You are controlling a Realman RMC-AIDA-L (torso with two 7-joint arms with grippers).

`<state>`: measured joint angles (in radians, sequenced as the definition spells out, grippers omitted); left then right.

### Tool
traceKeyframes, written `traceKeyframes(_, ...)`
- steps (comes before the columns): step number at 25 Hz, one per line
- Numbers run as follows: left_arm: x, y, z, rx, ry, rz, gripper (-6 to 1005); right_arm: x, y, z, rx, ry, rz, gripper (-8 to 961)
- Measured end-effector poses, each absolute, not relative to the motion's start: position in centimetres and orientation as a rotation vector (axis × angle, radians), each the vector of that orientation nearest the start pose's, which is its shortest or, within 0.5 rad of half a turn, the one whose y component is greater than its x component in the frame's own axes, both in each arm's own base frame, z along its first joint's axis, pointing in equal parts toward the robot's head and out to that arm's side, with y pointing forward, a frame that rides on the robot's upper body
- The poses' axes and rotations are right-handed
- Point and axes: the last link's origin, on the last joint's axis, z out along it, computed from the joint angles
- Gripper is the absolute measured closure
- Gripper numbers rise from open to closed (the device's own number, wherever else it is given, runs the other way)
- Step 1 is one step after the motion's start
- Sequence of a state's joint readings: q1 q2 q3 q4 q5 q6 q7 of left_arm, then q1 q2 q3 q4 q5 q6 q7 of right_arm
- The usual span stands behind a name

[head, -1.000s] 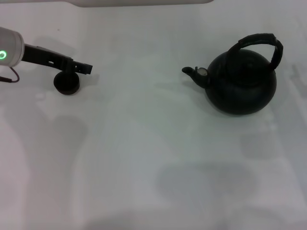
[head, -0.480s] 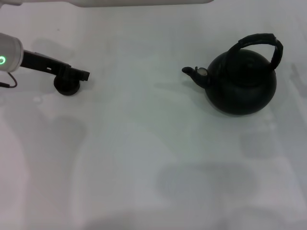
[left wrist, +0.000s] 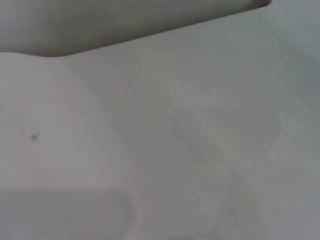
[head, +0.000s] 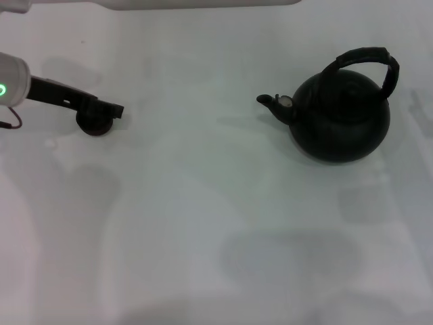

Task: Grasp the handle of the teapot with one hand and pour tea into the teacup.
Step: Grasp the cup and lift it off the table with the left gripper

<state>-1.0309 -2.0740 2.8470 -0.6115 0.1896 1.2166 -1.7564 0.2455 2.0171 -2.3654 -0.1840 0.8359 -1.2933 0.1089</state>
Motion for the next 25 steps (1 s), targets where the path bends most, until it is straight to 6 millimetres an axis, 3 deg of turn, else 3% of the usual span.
traceKeyframes(21, -28.87, 39.89, 0.09, -2.416, -1.237, 0.089, 225, 37.22, 26.74, 0.84, -1.589, 0.48, 0.605, 80)
traceKeyframes(25, -28.89, 39.95, 0.09, -2.414, -1.234, 0.094, 263, 37.22, 26.74, 0.84, -1.589, 0.48, 0.605, 80)
